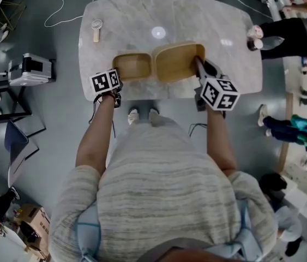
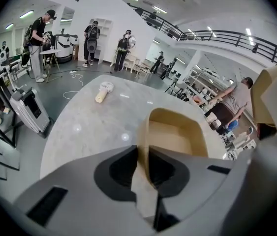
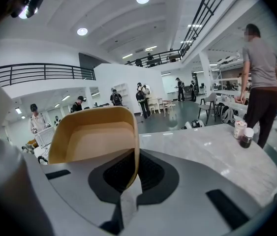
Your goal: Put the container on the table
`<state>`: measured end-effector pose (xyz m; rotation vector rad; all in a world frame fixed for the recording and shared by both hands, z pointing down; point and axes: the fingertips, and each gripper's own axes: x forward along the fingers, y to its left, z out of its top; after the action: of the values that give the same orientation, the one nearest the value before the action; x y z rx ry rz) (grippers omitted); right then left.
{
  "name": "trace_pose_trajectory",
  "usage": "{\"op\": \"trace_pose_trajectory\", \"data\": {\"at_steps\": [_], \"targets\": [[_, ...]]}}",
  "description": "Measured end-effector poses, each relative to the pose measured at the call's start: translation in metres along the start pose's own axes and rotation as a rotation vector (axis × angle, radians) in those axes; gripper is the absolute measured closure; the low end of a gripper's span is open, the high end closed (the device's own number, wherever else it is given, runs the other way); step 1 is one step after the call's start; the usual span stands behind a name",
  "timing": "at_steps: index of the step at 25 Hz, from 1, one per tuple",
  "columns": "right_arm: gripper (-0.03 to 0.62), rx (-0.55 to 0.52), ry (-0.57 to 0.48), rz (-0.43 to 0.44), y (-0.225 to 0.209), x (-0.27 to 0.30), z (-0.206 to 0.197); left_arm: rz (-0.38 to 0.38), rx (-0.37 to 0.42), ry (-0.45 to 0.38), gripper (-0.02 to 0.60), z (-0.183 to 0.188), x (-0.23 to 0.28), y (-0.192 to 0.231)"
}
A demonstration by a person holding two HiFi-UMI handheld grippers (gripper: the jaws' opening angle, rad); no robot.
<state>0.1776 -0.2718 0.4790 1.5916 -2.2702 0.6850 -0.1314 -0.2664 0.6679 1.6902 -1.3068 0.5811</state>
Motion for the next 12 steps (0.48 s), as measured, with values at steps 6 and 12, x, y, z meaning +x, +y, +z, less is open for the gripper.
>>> {"op": "trace_pose_trajectory", "data": {"at_steps": [6, 12], "targets": [[0.589, -0.002, 0.014, -0.002, 0.005, 0.000, -0.005, 0.015, -0.038, 0.080, 0.542, -0.020, 0.019, 0.014], [0.589, -0.006, 0.027, -0.004, 0.007, 0.000, -0.009, 0.029, -0.083, 0.146, 0.541, -0.042, 0.033, 0.023]]}}
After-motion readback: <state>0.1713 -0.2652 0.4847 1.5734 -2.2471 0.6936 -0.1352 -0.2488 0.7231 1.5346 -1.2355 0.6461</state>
